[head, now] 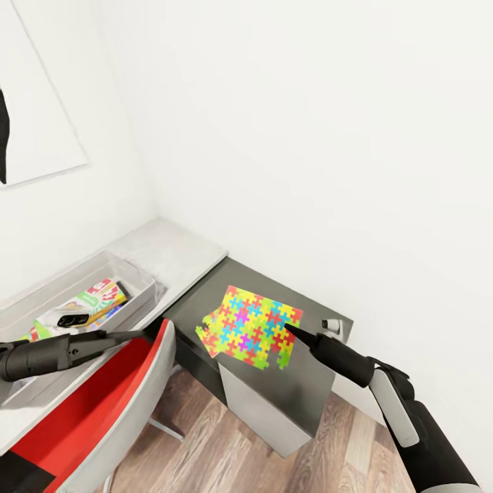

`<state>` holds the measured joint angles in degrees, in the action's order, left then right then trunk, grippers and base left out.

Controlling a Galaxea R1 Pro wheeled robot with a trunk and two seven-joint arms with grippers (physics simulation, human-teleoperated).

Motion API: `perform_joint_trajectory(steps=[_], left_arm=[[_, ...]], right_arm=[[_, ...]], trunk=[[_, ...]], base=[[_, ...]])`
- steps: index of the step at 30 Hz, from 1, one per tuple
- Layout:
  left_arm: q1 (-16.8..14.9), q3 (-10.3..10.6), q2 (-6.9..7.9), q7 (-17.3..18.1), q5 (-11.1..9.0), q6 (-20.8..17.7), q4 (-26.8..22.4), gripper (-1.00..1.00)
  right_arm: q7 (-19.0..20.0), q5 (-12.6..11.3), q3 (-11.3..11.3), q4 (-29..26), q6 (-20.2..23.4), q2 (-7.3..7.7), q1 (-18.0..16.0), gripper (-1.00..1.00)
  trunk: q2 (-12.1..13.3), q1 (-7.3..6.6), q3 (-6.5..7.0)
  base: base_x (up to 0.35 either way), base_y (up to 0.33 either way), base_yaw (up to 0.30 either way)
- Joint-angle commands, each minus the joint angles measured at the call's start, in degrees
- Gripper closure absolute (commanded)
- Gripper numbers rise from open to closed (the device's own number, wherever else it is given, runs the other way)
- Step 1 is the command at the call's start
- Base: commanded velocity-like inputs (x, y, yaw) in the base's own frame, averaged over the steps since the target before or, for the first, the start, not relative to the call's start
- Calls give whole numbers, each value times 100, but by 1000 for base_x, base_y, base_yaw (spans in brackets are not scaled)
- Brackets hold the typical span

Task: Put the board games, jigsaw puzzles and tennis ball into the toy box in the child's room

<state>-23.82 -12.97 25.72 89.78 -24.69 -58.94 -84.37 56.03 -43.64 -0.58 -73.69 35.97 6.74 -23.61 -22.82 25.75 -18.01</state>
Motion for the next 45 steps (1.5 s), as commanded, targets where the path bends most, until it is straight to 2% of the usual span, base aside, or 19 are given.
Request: perform_joint_trajectory(steps=[1, 8, 23, 33, 45], left_arm=[[9, -10, 2, 22, -20, -59, 0, -100], [52, -105, 4, 22, -60, -48, 0, -100], [61, -118, 4, 22, -62, -30, 0, -100], [67, -122, 4, 22, -62, -29, 0, -100], [67, -127, 4, 22, -62, -29, 0, -100]], right_arm=[[-10, -40, -8, -3, 33, 4, -3, 100], [-13, -40, -12, -8, 33, 8, -3, 100], [-14, -39, -16, -10, 37, 4, -3, 100], [-5, -39, -21, -8, 38, 10, -3, 100], [-13, -32, -23, -98, 33, 3, -3, 100]], trunk=[[-10, 3, -1], [-10, 3, 59], [-10, 3, 183], [-10, 3, 193], [-10, 3, 244]], base=[[0, 0, 169], [2, 48, 169], [28, 44, 176], [0, 43, 40], [25, 83, 221]])
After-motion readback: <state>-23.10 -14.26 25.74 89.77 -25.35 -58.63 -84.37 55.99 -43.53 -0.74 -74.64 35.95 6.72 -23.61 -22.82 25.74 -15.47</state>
